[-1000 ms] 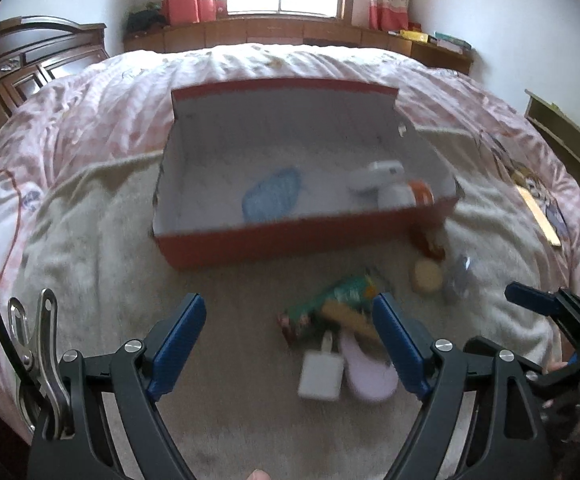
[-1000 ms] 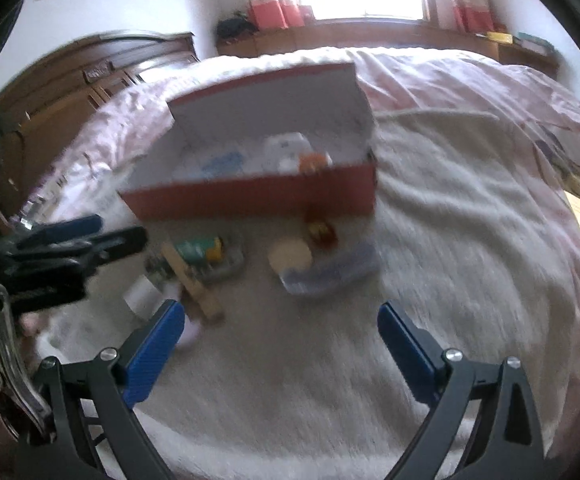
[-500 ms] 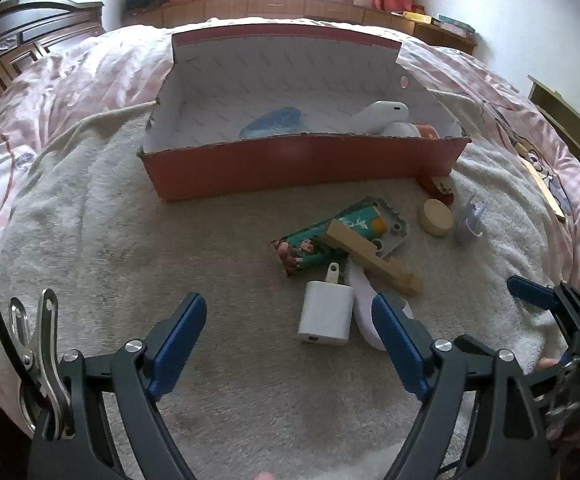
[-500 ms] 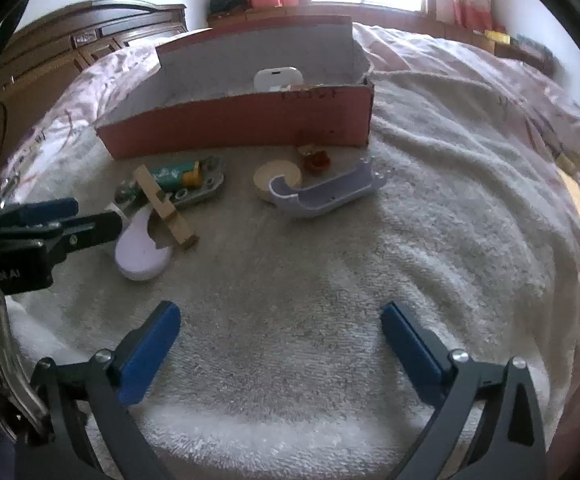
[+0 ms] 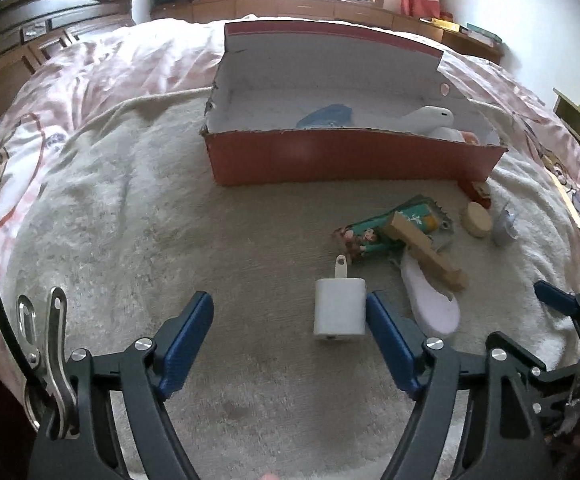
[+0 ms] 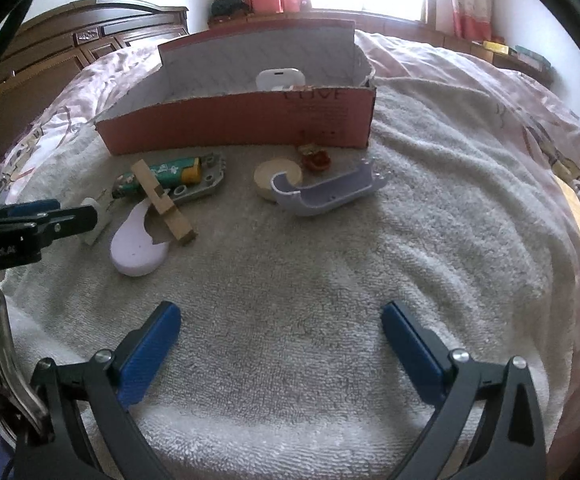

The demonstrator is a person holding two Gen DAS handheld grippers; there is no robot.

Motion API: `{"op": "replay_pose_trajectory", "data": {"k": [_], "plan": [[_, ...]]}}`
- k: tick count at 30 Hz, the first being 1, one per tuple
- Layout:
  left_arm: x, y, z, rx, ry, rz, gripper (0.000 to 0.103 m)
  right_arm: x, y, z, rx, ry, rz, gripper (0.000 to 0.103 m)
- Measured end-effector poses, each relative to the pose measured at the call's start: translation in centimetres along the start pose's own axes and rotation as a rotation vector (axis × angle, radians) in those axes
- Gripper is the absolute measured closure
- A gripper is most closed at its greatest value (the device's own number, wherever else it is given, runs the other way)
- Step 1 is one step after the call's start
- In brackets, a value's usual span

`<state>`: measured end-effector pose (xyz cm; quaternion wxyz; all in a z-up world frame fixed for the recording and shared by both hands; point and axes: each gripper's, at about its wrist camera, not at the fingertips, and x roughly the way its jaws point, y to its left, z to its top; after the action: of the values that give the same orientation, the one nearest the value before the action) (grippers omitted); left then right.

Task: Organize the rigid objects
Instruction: 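Lower the left tool onto the white plug charger and close it, then lift the charger with the left tool while the right tool grasps the lavender curved piece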

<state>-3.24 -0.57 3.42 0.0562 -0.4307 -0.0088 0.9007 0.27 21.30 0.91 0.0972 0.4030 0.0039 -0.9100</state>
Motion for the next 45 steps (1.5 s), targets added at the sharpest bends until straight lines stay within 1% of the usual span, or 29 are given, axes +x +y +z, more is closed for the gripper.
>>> {"op": "replay_pose_trajectory", "data": {"k": [2, 5, 8, 9, 10, 12, 13, 15, 17, 23, 28, 31, 33, 35, 37, 41, 45], "plan": [[-0.1, 0.0, -0.1, -0.01, 0.017, -0.03, 0.029, 0.0, 0.0, 0.0, 0.003, -0.003, 0.005, 0.0], [-0.3, -0.5, -0.4, -0.007, 0.032, -0.08, 0.03, 0.1, 0.0, 0.1, 0.0, -0.008, 0.002, 0.0], [-0.3, -1.6, -0.6, 0.028, 0.025, -0.074, 0.031, 0.1, 0.0, 0.0, 0.001, -0.012, 0.005, 0.0], [-0.2, -1.9, -0.6, 0.036, 0.027, -0.072, 0.039, 0.1, -0.1, 0.0, 0.002, -0.013, 0.006, 0.0], [0.1, -2.2, -0.6, 0.045, 0.033, -0.075, 0.043, 0.1, -0.1, 0.0, 0.002, -0.016, 0.008, 0.0], [0.8, -2.5, -0.6, 0.05, 0.045, -0.081, 0.06, 0.1, -0.1, 0.0, 0.003, -0.02, 0.011, 0.0], [1.1, -2.5, -0.6, 0.05, 0.046, -0.069, 0.063, 0.1, -0.2, 0.0, 0.004, -0.022, 0.012, 0.0], [1.0, -2.5, -0.6, 0.053, 0.022, -0.053, 0.072, 0.1, -0.3, -0.1, 0.004, -0.026, 0.015, 0.0], [1.0, -2.2, -0.6, 0.049, 0.021, -0.051, 0.076, 0.1, -0.4, -0.1, 0.005, -0.03, 0.019, 0.0], [0.9, -1.2, -0.8, 0.015, 0.011, -0.054, 0.076, 0.0, -0.3, -0.1, 0.004, -0.03, 0.016, 0.0], [1.0, -1.2, -1.1, 0.028, -0.01, -0.053, 0.076, 0.0, -0.6, 0.8, 0.007, -0.013, 0.029, 0.001], [1.1, -1.5, -1.3, 0.045, -0.028, -0.039, 0.076, 0.2, -1.1, 2.1, -0.013, -0.004, 0.027, 0.001], [1.1, -1.6, -1.4, 0.051, -0.037, -0.034, 0.076, 0.5, -1.3, 3.2, -0.034, -0.015, 0.017, 0.001], [1.1, -1.7, -1.5, 0.057, -0.045, -0.032, 0.076, 0.9, -1.6, 4.3, -0.071, -0.027, 0.006, 0.001], [1.1, -1.7, -1.5, 0.059, -0.047, -0.032, 0.076, 1.6, -1.8, 5.2, -0.107, -0.019, 0.002, 0.001], [1.2, -1.7, -1.5, 0.061, -0.049, -0.031, 0.076, 2.7, -2.2, 6.2, -0.136, 0.006, 0.014, 0.001], [1.2, -1.8, -1.5, 0.065, -0.051, -0.028, 0.076, 3.5, -2.6, 6.5, -0.159, 0.02, 0.023, 0.002]]}}
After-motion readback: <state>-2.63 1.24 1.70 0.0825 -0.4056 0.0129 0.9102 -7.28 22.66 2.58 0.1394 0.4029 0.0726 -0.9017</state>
